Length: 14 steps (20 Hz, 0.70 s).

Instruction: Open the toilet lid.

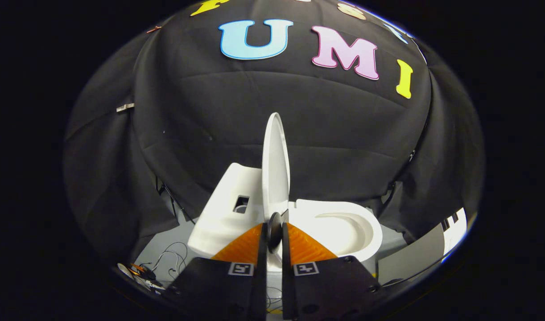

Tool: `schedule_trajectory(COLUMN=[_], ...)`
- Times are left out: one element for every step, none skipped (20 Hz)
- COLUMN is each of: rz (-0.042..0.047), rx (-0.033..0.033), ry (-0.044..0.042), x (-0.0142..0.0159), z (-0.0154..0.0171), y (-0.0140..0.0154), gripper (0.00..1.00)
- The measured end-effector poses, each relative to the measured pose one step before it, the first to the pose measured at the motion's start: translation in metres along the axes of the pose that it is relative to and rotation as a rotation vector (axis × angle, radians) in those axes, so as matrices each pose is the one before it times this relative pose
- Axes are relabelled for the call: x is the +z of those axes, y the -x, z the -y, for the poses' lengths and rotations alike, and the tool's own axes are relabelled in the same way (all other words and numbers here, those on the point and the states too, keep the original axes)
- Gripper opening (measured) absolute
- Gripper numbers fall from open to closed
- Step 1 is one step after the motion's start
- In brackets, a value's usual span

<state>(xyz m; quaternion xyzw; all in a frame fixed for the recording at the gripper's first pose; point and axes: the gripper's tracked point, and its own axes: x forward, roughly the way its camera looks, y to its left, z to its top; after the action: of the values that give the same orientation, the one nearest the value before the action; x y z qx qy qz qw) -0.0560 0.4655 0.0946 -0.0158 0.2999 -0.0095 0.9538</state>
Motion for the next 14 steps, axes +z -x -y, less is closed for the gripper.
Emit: schedule_trajectory(rz=[0.00162,0.01215,-0.00139,-0.02308,-0.02324,-0.00198,-0.00368,-0.00438,-0.00129,0.00416,0.00895,0.00725,0.00288,-0.00044], rx=[-0.01794,0.01337,0.02188,0.02612,0.02192,0.01949,0.00400,0.00130,0.00573,0.00491,0.00203,0.00202,0.00862,0.01404], ry=[-0.00533,-0.00236,0.00150,-0.00090,-0.01154,-0.00608,0.00742,0.00834,0.00324,-0.00003,-0.00068,0.00188,0.00149,-0.00511], x=[0.00184,0.00456,0.00168,-0.00525,-0.00502,0.00132,0.00085,-0.00073,-0.00063,0.00001,0.00297,0.00294,0.00157,0.00251], z=[0.00510,-0.00222,-0.00425,-0.00567,-0.00435,-0.00205,0.00112,0.00174,-0.00003,-0.00036,0.00104,0.00148,-0.00044,-0.00113], y=[0.00112,-0.00018,-0.00061,0.00142,0.00194,-0.00093,-0.00103,-0.00017,0.00108,0.00168,0.00099,0.00188,0.00216,0.00256], gripper=[0.21,0.40,0.59,0.78,0.96,0.96,0.99,0.99,0.99,0.99,0.99,0.99,0.99,0.99])
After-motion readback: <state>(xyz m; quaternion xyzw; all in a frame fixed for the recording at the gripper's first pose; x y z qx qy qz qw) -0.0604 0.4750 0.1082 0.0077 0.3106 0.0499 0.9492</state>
